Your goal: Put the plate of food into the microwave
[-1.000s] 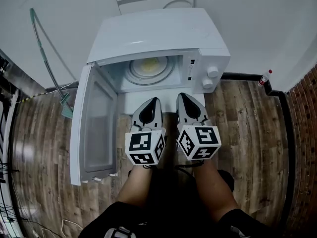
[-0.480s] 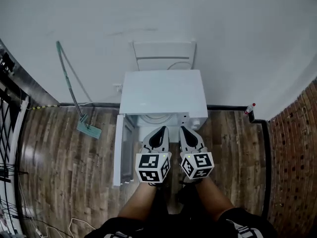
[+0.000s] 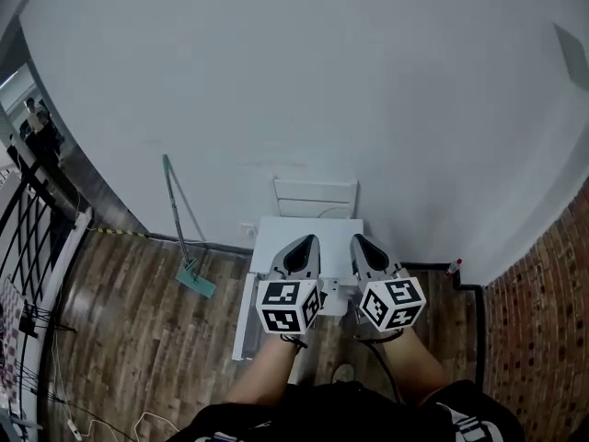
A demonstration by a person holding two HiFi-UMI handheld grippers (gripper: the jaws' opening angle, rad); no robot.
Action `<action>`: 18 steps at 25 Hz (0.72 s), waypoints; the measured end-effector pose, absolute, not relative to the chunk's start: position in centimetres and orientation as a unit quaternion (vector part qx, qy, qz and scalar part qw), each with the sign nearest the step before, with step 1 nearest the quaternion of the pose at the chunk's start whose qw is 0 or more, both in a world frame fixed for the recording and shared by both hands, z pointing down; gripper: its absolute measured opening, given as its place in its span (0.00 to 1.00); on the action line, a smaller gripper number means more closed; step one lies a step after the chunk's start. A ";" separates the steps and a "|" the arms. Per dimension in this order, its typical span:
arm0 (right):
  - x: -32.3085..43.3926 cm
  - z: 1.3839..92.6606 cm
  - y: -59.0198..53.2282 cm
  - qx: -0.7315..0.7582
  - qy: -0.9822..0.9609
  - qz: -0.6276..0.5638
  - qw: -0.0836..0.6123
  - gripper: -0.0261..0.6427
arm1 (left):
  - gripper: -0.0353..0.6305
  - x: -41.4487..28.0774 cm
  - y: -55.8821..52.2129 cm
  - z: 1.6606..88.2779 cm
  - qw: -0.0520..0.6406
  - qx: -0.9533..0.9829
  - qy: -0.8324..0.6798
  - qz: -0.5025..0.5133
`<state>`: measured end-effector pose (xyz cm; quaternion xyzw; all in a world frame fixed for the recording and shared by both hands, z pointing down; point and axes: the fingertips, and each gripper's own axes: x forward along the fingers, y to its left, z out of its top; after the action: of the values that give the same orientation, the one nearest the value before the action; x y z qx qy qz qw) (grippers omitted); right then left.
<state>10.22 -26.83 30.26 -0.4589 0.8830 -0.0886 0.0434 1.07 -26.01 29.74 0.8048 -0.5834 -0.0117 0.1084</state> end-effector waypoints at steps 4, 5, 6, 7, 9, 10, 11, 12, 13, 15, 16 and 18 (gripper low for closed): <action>10.8 28.2 -27.7 -0.453 0.887 -0.075 0.050 0.06 | 0.05 2.3 -26.5 28.4 0.106 0.803 -0.586 -0.018; 10.7 28.1 -28.0 -0.451 0.888 -0.075 0.049 0.06 | 0.05 2.4 -26.9 28.4 0.111 0.804 -0.584 -0.021; 10.5 28.0 -28.2 -0.447 0.890 -0.074 0.048 0.06 | 0.05 2.5 -27.3 28.3 0.116 0.804 -0.582 -0.023; 10.2 28.0 -28.4 -0.443 0.892 -0.072 0.047 0.06 | 0.05 2.6 -27.7 28.3 0.119 0.805 -0.581 -0.025; 9.8 27.9 -28.9 -0.440 0.894 -0.070 0.046 0.06 | 0.05 2.4 -28.4 28.1 0.119 0.805 -0.580 -0.025; 9.7 27.9 -29.2 -0.439 0.895 -0.071 0.046 0.06 | 0.05 2.3 -28.8 28.0 0.118 0.805 -0.581 -0.025; 9.5 27.9 -29.5 -0.438 0.895 -0.072 0.046 0.06 | 0.05 2.1 -29.1 28.0 0.116 0.804 -0.583 -0.023; 9.4 27.9 -29.8 -0.436 0.896 -0.069 0.046 0.06 | 0.05 1.9 -29.5 28.1 0.115 0.803 -0.585 -0.021; 9.4 27.9 -30.0 -0.436 0.897 -0.063 0.044 0.06 | 0.05 1.8 -29.8 28.2 0.115 0.801 -0.588 -0.019; 9.3 28.0 -30.4 -0.437 0.897 -0.054 0.041 0.06 | 0.05 1.6 -30.1 28.5 0.117 0.797 -0.593 -0.015; 9.1 28.1 -30.6 -0.436 0.897 -0.055 0.040 0.06 | 0.05 1.4 -30.2 28.6 0.119 0.795 -0.594 -0.014; 8.5 28.1 -30.9 -0.431 0.899 -0.058 0.041 0.06 | 0.05 1.0 -30.3 28.6 0.120 0.793 -0.597 -0.014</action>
<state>8.46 -30.86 28.11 -0.4314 0.8994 -0.0580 0.0405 0.98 -30.28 28.59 0.7929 -0.5971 -0.0142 0.1203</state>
